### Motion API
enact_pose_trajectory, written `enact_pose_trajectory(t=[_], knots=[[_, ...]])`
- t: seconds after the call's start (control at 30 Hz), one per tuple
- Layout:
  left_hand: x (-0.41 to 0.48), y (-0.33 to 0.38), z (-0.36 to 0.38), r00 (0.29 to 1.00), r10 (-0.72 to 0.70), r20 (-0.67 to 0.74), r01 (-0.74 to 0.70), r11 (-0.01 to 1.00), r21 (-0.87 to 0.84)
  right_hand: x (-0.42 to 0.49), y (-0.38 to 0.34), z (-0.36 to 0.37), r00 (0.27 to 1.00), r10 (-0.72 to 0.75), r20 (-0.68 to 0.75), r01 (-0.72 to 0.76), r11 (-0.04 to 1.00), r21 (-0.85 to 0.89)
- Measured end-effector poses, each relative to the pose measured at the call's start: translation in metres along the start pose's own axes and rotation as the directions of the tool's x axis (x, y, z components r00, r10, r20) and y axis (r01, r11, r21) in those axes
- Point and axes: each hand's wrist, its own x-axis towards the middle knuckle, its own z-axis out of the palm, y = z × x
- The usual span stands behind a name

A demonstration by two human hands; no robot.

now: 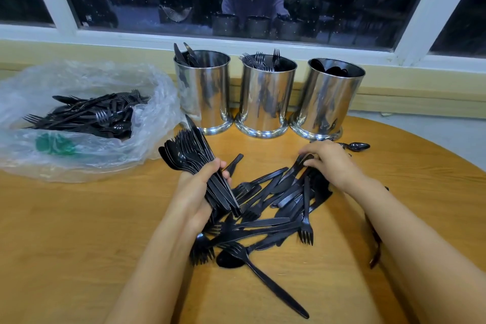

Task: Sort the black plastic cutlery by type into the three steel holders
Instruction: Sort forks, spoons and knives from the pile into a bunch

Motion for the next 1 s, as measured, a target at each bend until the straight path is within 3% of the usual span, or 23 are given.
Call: enact_pose_trajectory(t=[0.2,0.5,0.7,0.9,1.0], knots=[[0.0,0.0,-0.001,1.0,-0.003,-0.003,0.003,1.0,0.013,0.006,0.003,0.003,0.991,-0.053,0.119,0.066,0.993,-0.102],[0.001,0.0,-0.001,1.0,-0.007,-0.027,0.007,1.0,-0.016,0.004,-0.002,-0.002,0.977,-0.184,0.109,0.203,0.958,-0.204],[0.001,0.0,-0.001,0.999,-0.019,-0.035,0.019,1.0,-0.006,0.007,-0.007,-0.007,0.976,-0.175,0.132,0.203,0.95,-0.236],[0.0,-0.001,0.0,1.0,-0.008,-0.027,0.007,0.999,-0.051,0.001,-0.015,-0.02,0.996,-0.089,-0.016,0.084,0.98,-0.179],[-0.001,-0.002,0.001,1.0,-0.008,-0.028,0.007,1.0,-0.006,-0.002,-0.025,-0.024,0.98,0.04,-0.193,-0.039,0.999,0.011]])
